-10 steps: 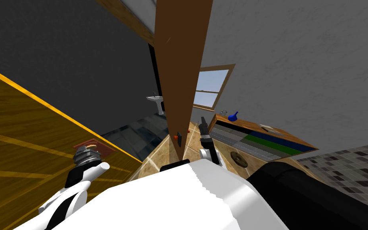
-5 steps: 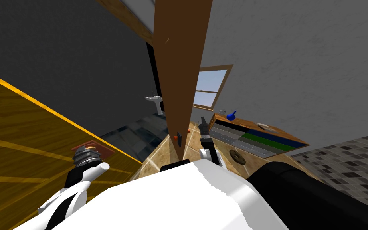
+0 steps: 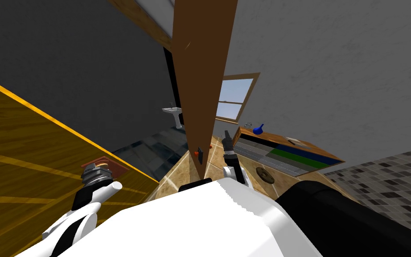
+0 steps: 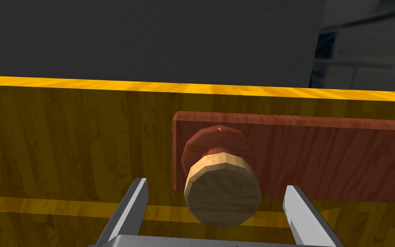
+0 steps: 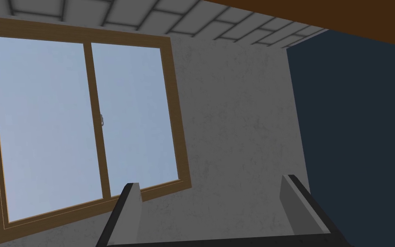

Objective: Pull the door open

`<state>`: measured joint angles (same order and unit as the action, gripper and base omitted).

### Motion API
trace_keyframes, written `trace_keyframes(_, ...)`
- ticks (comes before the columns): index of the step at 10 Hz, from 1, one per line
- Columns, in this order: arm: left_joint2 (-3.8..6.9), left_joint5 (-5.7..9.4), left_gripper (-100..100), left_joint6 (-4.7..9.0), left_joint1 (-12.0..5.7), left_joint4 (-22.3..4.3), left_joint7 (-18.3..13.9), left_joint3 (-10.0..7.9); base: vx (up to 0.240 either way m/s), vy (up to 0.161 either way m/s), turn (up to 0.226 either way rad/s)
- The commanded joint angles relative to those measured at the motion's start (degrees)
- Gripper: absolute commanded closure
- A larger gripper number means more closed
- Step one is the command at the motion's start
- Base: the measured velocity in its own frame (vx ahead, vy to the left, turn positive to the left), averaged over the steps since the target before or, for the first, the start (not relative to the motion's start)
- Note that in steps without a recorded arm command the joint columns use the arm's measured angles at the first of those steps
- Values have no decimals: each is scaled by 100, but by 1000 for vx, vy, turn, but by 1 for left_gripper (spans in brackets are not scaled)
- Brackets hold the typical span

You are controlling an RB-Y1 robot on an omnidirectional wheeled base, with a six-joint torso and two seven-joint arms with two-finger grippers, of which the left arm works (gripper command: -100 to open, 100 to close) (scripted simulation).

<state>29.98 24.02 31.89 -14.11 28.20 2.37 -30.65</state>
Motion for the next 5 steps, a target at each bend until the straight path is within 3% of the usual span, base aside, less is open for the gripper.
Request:
trace_keyframes(1, 0, 0, -100, 0, -1, 0, 0, 0, 1, 7, -17)
trace_keyframes(5, 0, 0, -100, 0, -1, 0, 0, 0, -1, 1, 3)
